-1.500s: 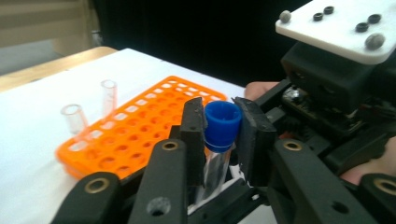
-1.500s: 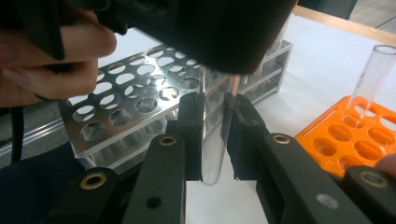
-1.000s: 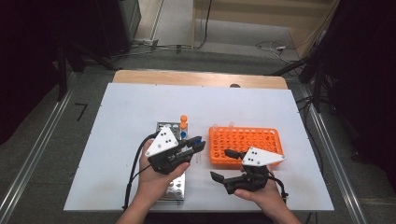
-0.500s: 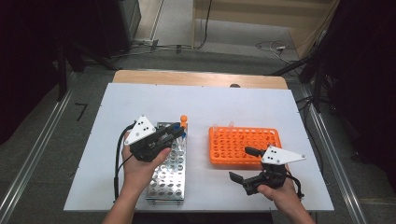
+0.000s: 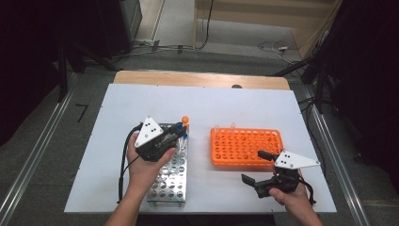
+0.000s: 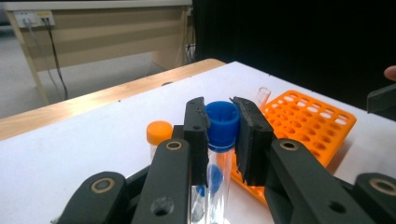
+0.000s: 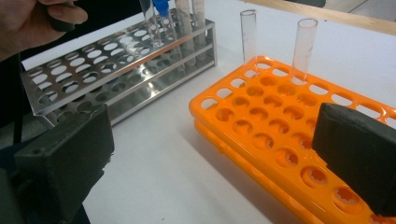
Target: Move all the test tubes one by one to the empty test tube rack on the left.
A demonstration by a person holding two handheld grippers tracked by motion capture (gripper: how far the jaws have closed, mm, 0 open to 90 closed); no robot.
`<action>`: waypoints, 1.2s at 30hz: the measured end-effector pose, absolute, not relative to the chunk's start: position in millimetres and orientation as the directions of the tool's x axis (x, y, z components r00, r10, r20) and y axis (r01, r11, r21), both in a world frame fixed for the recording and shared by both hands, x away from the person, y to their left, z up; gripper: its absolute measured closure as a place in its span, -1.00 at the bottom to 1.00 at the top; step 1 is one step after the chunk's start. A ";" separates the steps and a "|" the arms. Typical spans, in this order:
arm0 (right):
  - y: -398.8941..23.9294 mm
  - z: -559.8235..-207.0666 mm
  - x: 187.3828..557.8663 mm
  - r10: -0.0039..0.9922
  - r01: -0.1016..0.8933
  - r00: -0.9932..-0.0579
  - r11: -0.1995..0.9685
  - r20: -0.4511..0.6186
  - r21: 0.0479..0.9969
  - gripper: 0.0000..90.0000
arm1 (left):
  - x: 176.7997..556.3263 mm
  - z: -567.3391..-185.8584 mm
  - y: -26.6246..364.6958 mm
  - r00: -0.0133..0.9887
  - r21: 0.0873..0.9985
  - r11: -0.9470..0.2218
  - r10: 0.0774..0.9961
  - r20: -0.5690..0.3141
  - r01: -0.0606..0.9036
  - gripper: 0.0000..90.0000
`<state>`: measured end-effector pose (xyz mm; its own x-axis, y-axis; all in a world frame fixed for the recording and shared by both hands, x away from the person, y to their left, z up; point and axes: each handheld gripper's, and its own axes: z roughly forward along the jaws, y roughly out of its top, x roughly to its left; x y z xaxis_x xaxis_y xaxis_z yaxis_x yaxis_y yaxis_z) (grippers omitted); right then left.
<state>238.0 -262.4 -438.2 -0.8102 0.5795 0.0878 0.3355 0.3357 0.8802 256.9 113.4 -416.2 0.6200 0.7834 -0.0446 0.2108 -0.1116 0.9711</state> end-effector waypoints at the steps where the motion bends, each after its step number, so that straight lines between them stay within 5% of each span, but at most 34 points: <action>1: -262.4 -438.7 238.3 0.581 0.337 -0.809 0.335 0.089 0.880 -1.00 | 256.5 -417.3 113.2 0.618 0.971 -0.111 0.785 -0.046 0.213 0.71; 36: -264.0 -442.7 243.3 0.592 0.342 -0.802 0.347 0.079 0.873 -1.00 | 257.1 -439.3 107.0 0.645 0.910 -0.144 0.748 -0.156 0.388 0.54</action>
<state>243.3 -264.0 -442.7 -0.8020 0.5922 0.0788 0.3421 0.3471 0.8732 257.1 107.0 -439.3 0.6452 0.7478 -0.1562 0.3877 -0.1444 0.9104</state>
